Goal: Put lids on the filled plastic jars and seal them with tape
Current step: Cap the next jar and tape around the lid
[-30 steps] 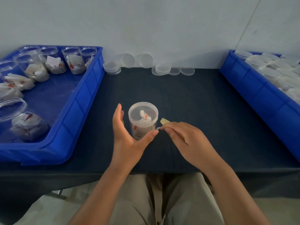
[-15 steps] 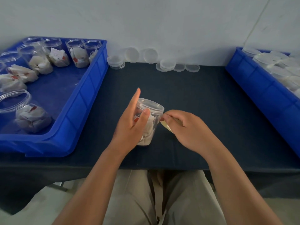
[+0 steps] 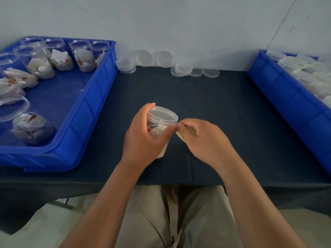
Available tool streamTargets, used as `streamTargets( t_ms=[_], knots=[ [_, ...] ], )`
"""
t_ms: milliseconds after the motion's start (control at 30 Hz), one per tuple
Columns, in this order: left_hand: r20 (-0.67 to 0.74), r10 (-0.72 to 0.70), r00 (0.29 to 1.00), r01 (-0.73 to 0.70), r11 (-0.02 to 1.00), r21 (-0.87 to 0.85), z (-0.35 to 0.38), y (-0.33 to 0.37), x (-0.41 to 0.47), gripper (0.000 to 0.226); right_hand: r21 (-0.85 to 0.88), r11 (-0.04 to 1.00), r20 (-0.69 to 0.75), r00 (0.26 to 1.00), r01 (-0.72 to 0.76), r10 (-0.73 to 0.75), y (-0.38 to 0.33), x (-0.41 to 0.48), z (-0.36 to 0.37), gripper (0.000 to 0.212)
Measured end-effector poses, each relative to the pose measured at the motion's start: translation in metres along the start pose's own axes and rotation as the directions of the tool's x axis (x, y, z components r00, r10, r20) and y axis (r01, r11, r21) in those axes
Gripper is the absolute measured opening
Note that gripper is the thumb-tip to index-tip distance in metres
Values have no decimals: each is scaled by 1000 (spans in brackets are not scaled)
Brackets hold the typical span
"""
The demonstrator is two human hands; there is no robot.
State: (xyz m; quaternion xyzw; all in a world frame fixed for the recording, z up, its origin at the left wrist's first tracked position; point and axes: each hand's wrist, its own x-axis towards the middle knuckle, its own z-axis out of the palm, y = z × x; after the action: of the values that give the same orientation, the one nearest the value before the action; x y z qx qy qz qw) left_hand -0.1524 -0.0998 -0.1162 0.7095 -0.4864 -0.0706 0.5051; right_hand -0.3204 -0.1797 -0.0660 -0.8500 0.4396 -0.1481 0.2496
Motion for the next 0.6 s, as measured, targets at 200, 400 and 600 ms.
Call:
streamTargets(
  t_ms=[200, 400, 600],
  knots=[
    [24, 49, 999, -50, 998, 39, -2, -1, 1, 88, -39, 999, -2, 1000, 2, -2, -4, -2, -1, 23],
    [-45, -19, 999, 20, 1000, 21, 4, 0, 4, 77, -74, 997, -6, 1000, 19, -20, -6, -6, 0, 28],
    [61, -28, 998, 39, 982, -184, -2, -1, 8, 55, -34, 999, 36, 999, 39, -38, -1, -2, -1, 33]
  ],
)
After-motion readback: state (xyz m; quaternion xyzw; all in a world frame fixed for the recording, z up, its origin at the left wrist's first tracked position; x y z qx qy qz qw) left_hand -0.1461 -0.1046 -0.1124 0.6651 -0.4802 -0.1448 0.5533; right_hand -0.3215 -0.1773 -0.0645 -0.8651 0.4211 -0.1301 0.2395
